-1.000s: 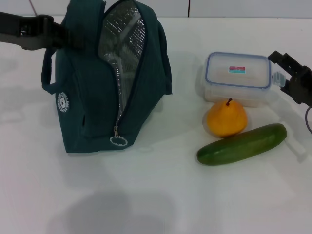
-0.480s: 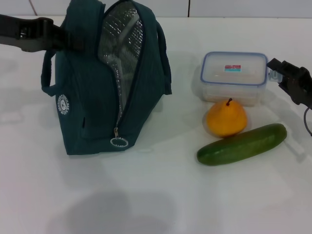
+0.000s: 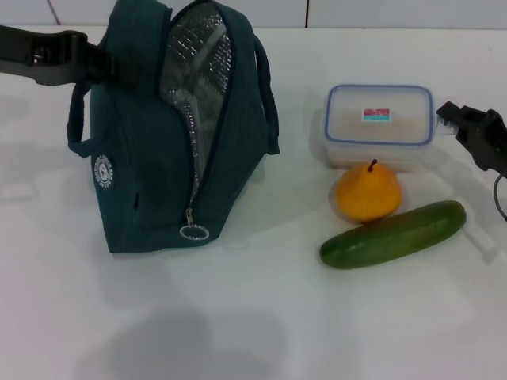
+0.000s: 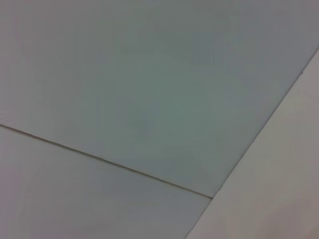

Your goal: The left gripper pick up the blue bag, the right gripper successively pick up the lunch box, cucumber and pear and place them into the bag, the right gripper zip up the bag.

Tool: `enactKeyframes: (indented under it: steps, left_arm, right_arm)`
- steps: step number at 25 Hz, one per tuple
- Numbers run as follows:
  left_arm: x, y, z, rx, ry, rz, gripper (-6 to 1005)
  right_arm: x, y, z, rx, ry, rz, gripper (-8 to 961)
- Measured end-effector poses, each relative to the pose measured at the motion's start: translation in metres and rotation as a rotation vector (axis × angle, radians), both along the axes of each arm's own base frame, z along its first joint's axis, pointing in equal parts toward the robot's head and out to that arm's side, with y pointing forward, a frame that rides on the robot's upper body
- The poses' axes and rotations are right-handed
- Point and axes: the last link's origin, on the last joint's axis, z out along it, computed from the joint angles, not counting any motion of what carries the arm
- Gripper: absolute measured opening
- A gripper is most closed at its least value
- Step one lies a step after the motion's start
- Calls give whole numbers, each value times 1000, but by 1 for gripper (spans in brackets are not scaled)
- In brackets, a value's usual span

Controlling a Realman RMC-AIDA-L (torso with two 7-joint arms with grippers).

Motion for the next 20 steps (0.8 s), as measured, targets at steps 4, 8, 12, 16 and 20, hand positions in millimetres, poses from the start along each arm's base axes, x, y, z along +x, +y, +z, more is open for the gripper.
enactKeyframes:
  steps: [4,8,12,16,20]
  left_arm:
    - [0,-1,0,-2,-1,-1,42]
    - [0,-1,-1,-3,-1,-1,42]
    - [0,0,-1,-4,-1,-3,42]
    - [1,0,-1,-5,-2,-5,42]
    - [2,0,-1,-6,-2,-8,42]
  right_arm:
    - [-1,-1,0,6,-7,15,95]
    - [-2,-2,1,13,-11,32,95]
    - [-5,-4,3,27,-5,62,94]
    - [-9,-5,9,64,10,95,94]
    - [-12,-6,15,101,42,115,94]
